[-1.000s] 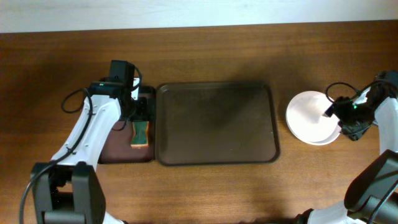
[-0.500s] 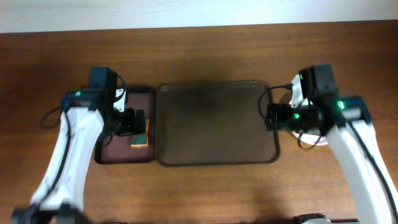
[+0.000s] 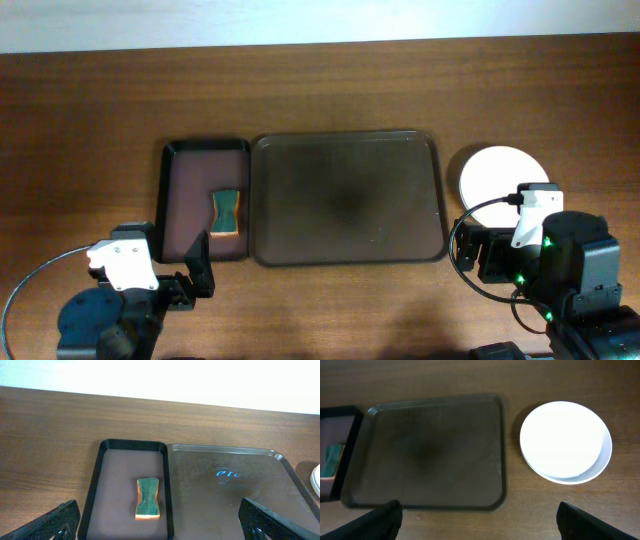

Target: Clean dirty plates on tray and stack at the side

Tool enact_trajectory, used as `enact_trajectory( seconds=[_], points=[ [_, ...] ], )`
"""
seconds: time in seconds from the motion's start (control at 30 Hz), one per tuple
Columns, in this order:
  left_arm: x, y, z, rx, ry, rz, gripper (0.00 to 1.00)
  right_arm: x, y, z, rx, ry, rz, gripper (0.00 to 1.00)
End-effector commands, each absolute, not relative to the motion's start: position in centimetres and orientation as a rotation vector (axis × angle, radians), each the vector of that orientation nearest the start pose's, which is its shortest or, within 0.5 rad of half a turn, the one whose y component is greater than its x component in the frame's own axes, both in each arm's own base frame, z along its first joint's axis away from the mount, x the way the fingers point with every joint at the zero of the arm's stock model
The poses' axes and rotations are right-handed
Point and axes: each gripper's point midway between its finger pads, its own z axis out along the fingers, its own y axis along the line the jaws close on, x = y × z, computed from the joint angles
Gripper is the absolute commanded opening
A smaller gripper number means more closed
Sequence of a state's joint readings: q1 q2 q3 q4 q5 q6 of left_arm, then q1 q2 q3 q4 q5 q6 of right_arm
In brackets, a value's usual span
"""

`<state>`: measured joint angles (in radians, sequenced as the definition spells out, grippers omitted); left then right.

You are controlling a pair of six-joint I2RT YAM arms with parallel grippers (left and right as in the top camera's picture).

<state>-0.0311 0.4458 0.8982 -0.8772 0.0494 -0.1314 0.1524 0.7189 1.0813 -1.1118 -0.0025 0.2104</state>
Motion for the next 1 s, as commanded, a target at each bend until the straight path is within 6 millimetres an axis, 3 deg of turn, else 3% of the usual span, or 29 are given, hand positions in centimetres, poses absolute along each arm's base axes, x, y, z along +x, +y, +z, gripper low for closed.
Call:
enact_trajectory(
  seconds=[0.0, 0.17, 0.23, 0.3, 0.4, 0.57, 0.67, 0.9, 0.97],
  points=[
    [19.9, -1.5, 28.3, -0.068, 2.001, -0.157, 0.99, 20.9, 3.1, 25.7, 0.075, 2.349, 0.171, 0.99],
    [19.9, -1.5, 28.3, -0.068, 2.001, -0.157, 0.99, 20.9, 3.1, 25.5, 0.079, 2.354, 0.168, 0.99],
    [19.9, -1.5, 28.3, -0.068, 2.001, -0.157, 0.99, 20.5, 1.6, 26.2, 0.035, 2.306, 0.046, 0.99],
    [19.9, -1.5, 28.3, -0.068, 2.001, -0.157, 0.99, 19.5, 1.1, 27.3, 0.052, 2.212, 0.041, 0.99],
    [19.9, -1.5, 28.3, -0.068, 2.001, -0.157, 0.99, 19.8, 1.1, 28.0, 0.064, 1.981, 0.083, 0.99],
    [19.9, -1.5, 28.3, -0.068, 2.001, -0.157, 0.99, 21.0, 1.4, 25.7, 0.072, 1.679, 0.138, 0.99],
    [19.9, -1.5, 28.3, -0.068, 2.001, -0.157, 0.99, 22.0, 1.5, 25.3, 0.082, 1.512, 0.157, 0.99],
    [19.9, -1.5, 28.3, -0.068, 2.001, -0.157, 0.99, 24.0, 0.9, 21.9, 0.105, 1.466, 0.134, 0.99],
    [19.9, -1.5, 28.3, -0.068, 2.001, -0.157, 0.99, 24.3, 1.7, 20.3, 0.013, 1.483, 0.112, 0.99]
  ],
)
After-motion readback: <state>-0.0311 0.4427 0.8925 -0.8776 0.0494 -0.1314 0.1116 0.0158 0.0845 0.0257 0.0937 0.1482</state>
